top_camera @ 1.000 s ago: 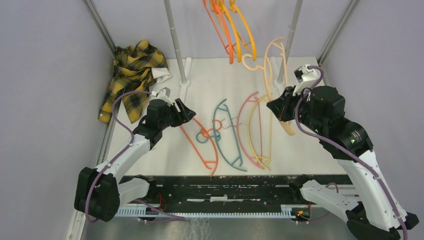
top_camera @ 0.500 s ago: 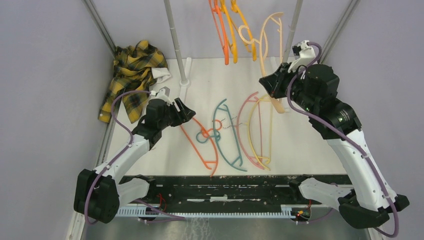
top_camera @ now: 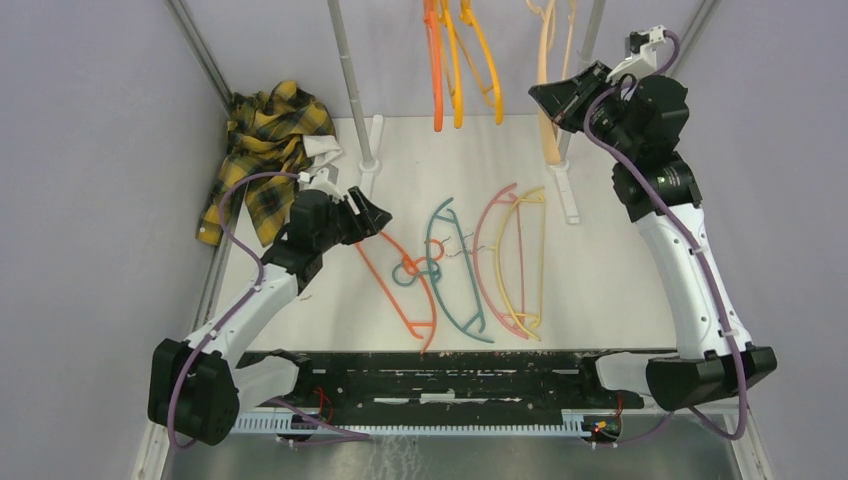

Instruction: Organize the hangers

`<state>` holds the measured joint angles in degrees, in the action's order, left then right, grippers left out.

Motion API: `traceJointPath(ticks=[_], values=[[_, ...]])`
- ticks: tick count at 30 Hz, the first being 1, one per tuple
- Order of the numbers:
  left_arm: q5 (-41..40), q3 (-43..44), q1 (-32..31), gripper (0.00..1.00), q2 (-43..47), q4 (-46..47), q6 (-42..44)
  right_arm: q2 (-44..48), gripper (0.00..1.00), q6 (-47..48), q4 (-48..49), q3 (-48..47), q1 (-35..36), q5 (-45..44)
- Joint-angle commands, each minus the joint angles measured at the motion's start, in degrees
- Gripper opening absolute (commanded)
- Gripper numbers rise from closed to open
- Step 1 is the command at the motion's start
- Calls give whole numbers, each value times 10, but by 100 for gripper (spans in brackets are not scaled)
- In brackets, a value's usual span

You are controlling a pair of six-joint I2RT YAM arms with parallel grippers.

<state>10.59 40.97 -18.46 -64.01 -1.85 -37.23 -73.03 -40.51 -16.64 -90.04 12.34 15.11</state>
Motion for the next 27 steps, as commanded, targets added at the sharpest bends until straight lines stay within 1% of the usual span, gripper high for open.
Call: traceJointPath(ticks=[1, 4, 14, 20, 27], values=[[-4, 28, -2, 71, -9, 1, 19, -31, 1, -103, 158, -33, -26, 82], [-5, 29, -2, 71, -13, 0, 22, -48, 1, -127, 195, -35, -32, 95], [-5, 27, -2, 71, -27, 4, 25, -103, 1, -185, 235, -59, -35, 74], [-5, 24, -2, 71, -34, 9, 27, -137, 1, -186, 215, -86, -35, 69], [-4, 23, -2, 71, -38, 13, 26, -165, 1, -191, 218, -72, -36, 74]])
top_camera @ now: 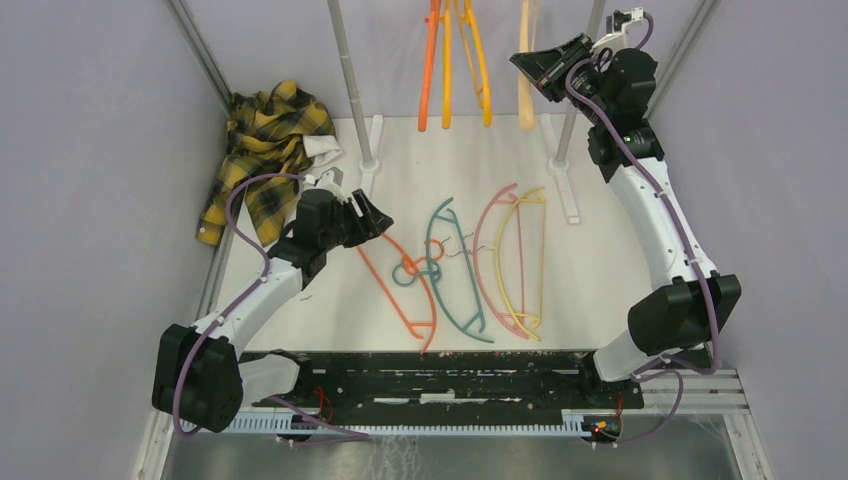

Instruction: Organize the hangers

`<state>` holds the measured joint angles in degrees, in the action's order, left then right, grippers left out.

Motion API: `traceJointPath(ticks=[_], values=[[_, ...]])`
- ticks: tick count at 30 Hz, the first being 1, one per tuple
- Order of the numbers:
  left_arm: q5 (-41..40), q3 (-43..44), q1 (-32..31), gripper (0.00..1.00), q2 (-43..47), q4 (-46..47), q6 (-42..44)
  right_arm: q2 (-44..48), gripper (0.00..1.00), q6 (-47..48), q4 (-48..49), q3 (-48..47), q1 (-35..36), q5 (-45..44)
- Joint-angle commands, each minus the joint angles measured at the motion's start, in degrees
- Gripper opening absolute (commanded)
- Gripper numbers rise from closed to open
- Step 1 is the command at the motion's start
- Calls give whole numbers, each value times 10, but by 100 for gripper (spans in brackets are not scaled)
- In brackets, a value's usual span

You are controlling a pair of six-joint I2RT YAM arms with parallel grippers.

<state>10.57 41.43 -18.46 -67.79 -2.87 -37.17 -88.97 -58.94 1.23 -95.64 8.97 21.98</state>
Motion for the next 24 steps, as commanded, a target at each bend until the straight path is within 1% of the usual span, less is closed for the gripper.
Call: traceJointPath(ticks=[1, 6, 12, 19, 24], values=[[-4, 18, -2, 71, 0, 24, 26, -9, 1, -7, 39, -16, -2, 9], [-7, 15, -2, 71, -3, 27, 26, -28, 1, -4, 33, -21, -1, 30], [-5, 12, -2, 71, -16, 35, 22, -64, 2, 55, -37, -65, 18, 90], [-7, 7, -2, 71, -21, 38, 21, -76, 2, 83, -64, -48, 20, 131], [-6, 5, -2, 71, -29, 45, 19, -93, 3, 102, -90, -55, 26, 157]])
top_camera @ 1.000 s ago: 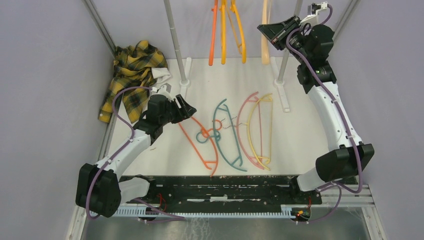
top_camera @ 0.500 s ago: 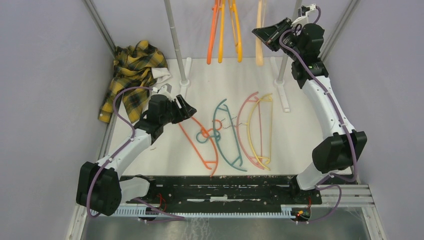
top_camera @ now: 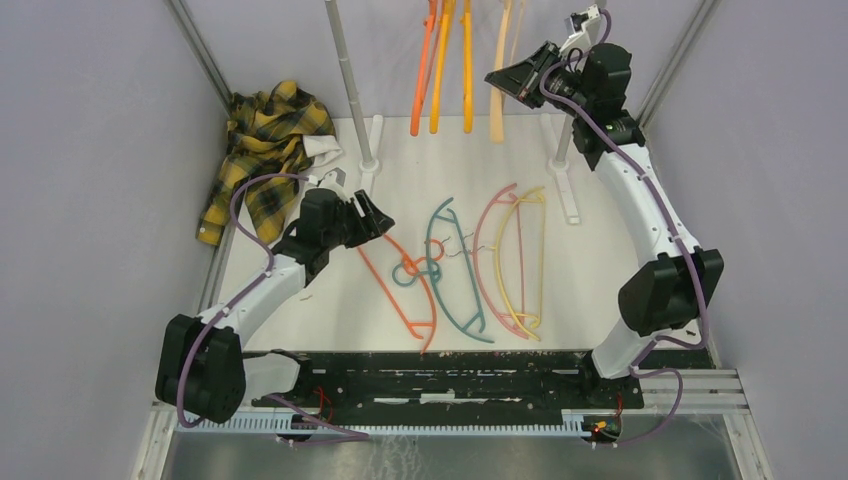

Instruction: Organize the hangers

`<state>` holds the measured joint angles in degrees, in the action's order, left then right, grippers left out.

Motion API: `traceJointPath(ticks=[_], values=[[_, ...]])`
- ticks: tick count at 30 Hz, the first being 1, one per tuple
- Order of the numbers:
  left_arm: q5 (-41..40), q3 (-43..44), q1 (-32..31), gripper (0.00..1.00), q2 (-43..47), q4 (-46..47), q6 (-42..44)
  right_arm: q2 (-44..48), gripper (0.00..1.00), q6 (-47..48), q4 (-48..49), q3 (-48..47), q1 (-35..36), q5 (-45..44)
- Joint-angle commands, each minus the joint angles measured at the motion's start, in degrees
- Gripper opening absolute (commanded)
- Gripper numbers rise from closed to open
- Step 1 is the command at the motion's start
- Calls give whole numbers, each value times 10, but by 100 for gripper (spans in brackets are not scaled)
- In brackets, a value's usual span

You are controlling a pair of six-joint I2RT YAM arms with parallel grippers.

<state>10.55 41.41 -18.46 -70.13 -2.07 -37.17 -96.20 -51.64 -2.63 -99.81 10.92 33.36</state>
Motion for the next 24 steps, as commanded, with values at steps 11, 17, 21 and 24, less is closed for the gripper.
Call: traceJointPath(ticks=[11, 17, 21, 24], values=[[-4, 8, -2, 72, -13, 37, 22, 2, 48, 76, -95, -2, 15, 12], [-8, 15, -2, 75, -10, 24, 32, 115, 92, 146, -97, 79, 15, -93], [-9, 12, -2, 75, -11, 24, 33, 178, 100, 178, -111, 112, 15, -130], [-8, 8, -2, 75, -12, 25, 33, 230, 100, 199, -129, 140, 15, -154]])
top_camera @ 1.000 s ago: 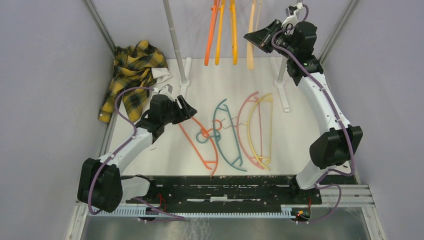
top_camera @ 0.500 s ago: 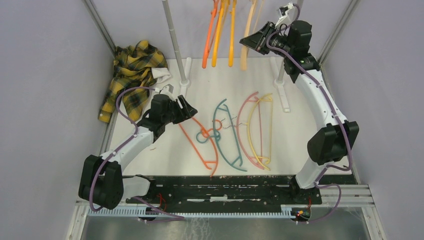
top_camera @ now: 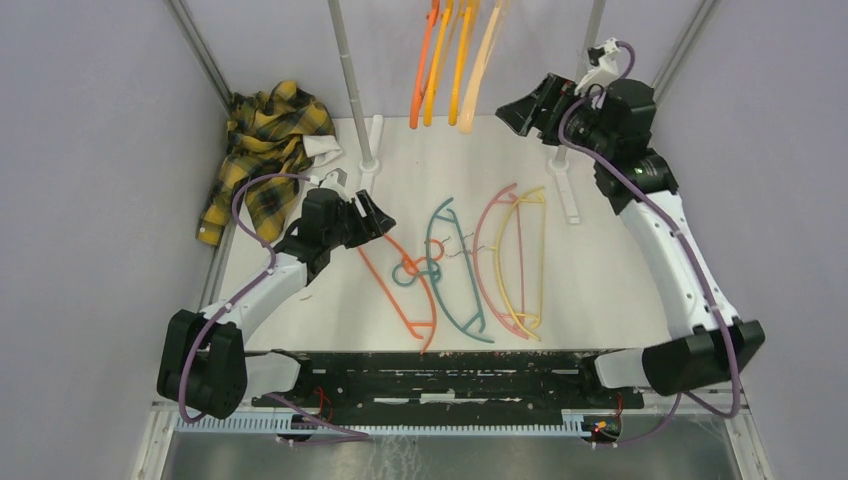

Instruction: Organize the hangers

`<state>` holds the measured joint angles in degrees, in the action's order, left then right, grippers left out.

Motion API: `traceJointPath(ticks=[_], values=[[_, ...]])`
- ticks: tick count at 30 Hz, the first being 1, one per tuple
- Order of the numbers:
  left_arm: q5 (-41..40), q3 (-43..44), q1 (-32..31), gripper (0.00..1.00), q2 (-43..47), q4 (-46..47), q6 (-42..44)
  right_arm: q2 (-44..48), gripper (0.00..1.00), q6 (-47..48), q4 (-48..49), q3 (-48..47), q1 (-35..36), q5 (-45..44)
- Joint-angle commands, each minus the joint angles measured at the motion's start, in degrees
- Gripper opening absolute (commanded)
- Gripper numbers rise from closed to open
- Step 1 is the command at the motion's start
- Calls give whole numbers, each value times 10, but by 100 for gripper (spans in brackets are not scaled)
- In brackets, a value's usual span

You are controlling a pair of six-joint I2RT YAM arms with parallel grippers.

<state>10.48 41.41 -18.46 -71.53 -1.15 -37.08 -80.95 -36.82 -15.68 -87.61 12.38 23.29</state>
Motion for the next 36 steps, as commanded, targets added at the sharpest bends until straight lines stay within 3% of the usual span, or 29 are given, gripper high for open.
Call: traceJointPath(ticks=[1, 10, 15, 21, 28, 32, 36], values=[[-7, 6, -2, 76, 1, 18, 32, 93, 100, 55, -5, 29, 0, -61], [-1, -9, -2, 76, -19, 38, 32, 199, 100, 85, -73, 192, 8, -100], [8, -17, -2, 76, -30, 52, 25, 205, 90, 104, -86, 287, 99, -150], [5, -34, -2, 76, -34, 61, 21, 165, 75, 90, -31, 379, 236, -205], [-9, -47, -2, 76, -46, 61, 27, 49, 71, 85, 14, 406, 388, -287], [-4, -49, -2, 75, -48, 65, 24, -32, 69, 82, 41, 386, 428, -302], [-5, -54, -2, 75, -30, 59, 25, -88, 60, 85, 56, 371, 432, -314]])
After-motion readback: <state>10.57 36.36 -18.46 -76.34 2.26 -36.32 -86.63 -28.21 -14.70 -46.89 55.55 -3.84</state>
